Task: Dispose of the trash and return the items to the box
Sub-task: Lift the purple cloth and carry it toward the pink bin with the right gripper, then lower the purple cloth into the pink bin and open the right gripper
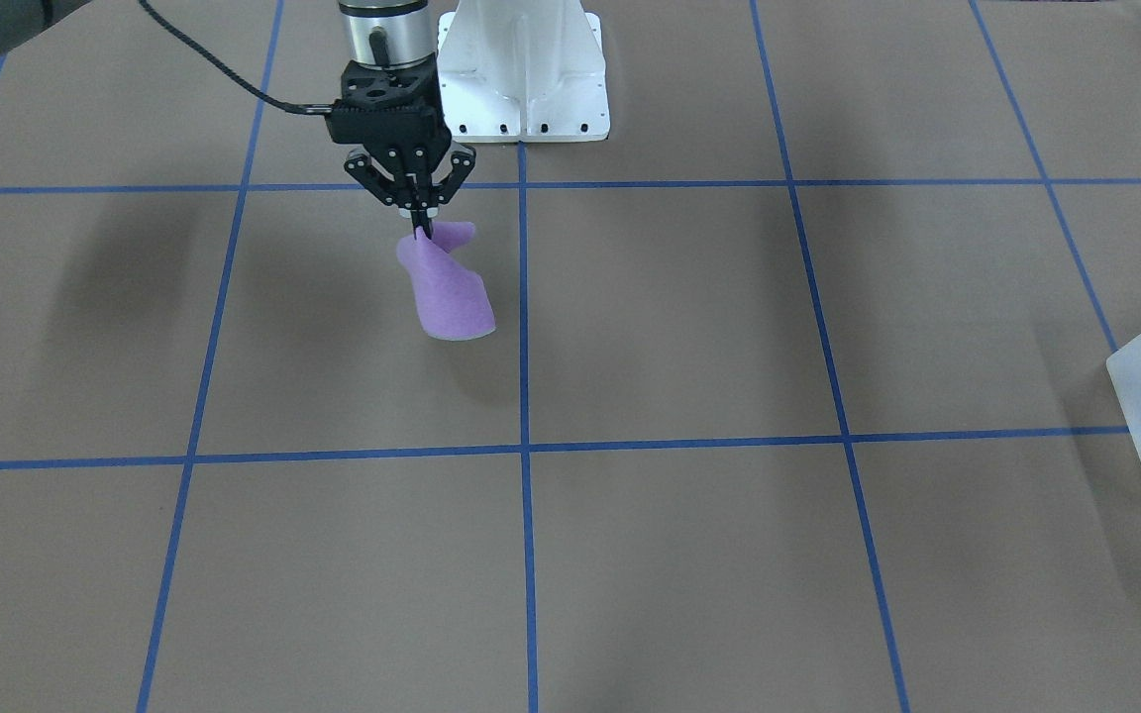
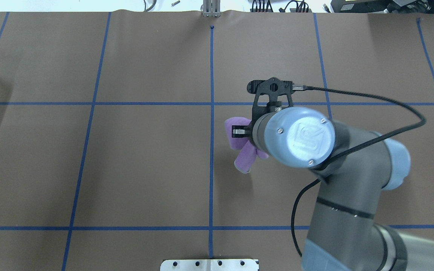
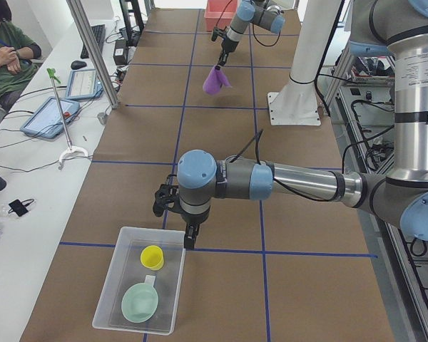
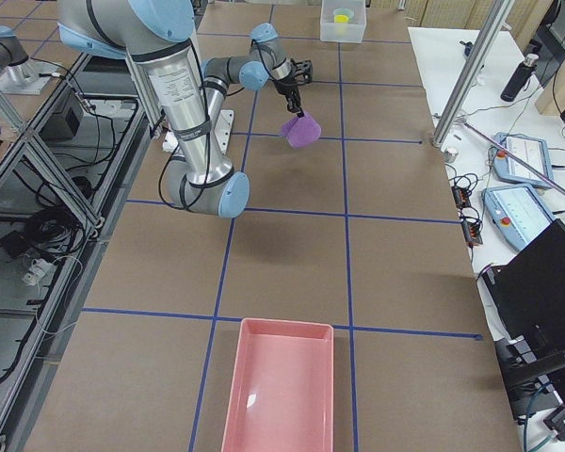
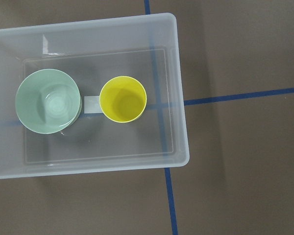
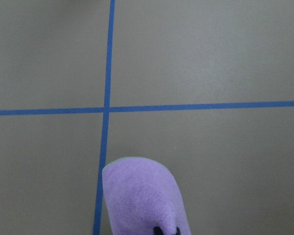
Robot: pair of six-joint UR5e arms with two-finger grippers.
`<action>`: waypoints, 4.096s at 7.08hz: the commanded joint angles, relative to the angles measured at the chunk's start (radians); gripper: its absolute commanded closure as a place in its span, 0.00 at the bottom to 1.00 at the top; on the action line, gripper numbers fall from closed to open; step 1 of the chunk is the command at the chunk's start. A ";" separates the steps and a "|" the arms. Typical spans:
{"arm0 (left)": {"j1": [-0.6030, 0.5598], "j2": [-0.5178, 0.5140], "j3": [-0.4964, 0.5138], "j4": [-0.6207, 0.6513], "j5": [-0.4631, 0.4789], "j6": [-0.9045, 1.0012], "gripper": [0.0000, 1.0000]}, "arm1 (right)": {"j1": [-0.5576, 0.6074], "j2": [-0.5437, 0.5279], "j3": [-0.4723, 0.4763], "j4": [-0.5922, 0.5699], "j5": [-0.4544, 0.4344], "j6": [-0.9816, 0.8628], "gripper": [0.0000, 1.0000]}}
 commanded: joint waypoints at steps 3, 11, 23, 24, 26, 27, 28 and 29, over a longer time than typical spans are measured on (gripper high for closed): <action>-0.002 0.023 0.000 -0.012 -0.003 0.008 0.01 | 0.565 -0.218 0.033 -0.005 0.518 -0.600 1.00; 0.001 0.020 -0.009 -0.019 -0.003 0.009 0.01 | 1.277 -0.563 -0.445 0.002 0.753 -1.898 1.00; 0.003 0.023 0.003 -0.038 -0.003 0.009 0.01 | 1.152 -0.685 -0.302 0.348 0.896 -1.132 0.01; 0.003 0.023 0.003 -0.041 -0.003 0.011 0.01 | 1.117 -0.690 -0.283 0.355 0.887 -1.079 0.00; 0.003 0.023 0.026 -0.039 -0.003 0.011 0.01 | 1.094 -0.744 -0.277 0.357 0.771 -1.151 0.00; 0.001 0.023 0.020 -0.044 -0.005 0.011 0.01 | 1.088 -0.760 -0.283 0.351 0.712 -1.204 0.00; 0.001 0.016 0.029 -0.032 -0.005 0.003 0.01 | 1.088 -0.785 -0.289 0.348 0.712 -1.281 0.00; -0.002 0.026 0.014 -0.029 -0.003 0.007 0.01 | 1.088 -0.800 -0.289 0.346 0.710 -1.290 0.00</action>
